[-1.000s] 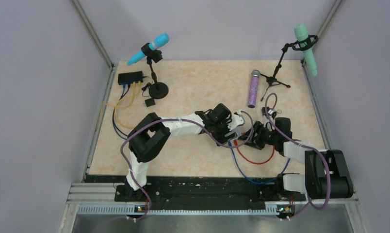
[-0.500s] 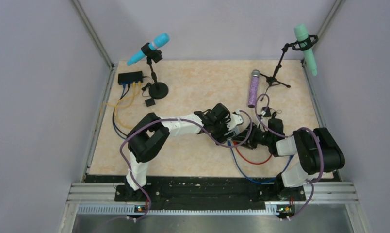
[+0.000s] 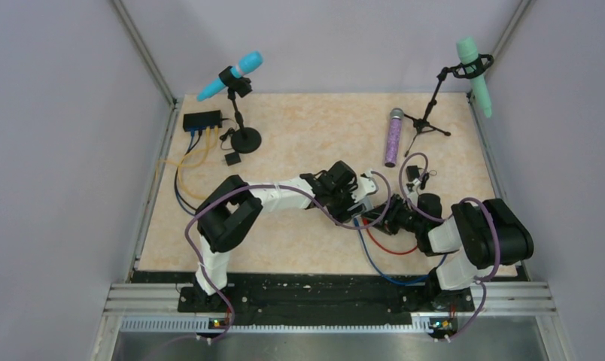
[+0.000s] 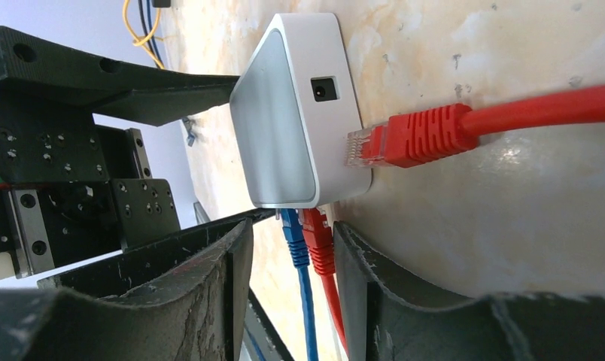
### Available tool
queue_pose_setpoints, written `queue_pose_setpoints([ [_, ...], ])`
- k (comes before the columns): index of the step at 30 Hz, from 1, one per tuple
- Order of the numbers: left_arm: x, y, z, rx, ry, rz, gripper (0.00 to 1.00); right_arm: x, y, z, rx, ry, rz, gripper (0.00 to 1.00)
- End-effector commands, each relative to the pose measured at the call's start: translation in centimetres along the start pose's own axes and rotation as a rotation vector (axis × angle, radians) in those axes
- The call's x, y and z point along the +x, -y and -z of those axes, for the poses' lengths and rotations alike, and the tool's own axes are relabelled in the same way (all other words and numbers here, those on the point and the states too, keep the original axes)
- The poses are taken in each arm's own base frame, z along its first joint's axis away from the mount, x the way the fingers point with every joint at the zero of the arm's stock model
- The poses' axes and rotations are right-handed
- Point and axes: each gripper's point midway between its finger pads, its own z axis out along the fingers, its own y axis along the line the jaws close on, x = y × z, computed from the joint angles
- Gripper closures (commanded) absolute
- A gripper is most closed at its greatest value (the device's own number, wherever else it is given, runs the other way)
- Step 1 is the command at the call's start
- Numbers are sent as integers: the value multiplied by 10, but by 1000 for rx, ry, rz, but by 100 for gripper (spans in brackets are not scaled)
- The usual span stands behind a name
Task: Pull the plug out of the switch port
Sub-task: Pull the connector from the switch port.
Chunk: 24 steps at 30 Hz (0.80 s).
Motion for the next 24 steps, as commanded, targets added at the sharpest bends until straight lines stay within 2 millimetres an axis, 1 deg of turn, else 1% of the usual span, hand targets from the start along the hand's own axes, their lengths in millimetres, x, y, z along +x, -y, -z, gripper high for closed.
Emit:
queue_pose_setpoints([
  [1, 32, 20, -3, 60, -88, 6, 43, -5, 25, -1, 118, 56, -2, 59],
  [4, 29, 26, -2, 90, -77, 9, 44, -4, 26, -1, 117, 53, 5, 67],
  [7, 28, 29, -1, 108, -73, 13, 44, -1, 23, 0, 92, 48, 14, 68],
  [8, 28, 30, -1, 115, -73, 15, 44, -1, 22, 0, 86, 46, 14, 67],
  [12, 30, 34, 0, 134, -79, 23, 45, 0, 22, 0, 87, 47, -2, 57],
  [17, 28, 39, 4, 163, -69, 28, 45, -7, 29, 4, 125, 118, -35, 60],
  [19, 25, 42, 7, 178, -58, 28, 45, -10, 34, 7, 154, 149, -26, 57],
  [21, 24, 45, 8, 196, -51, 31, 45, -10, 33, 9, 154, 148, 0, 54],
  [24, 24, 43, 7, 199, -53, 38, 45, -5, 27, 10, 127, 117, 20, 54],
])
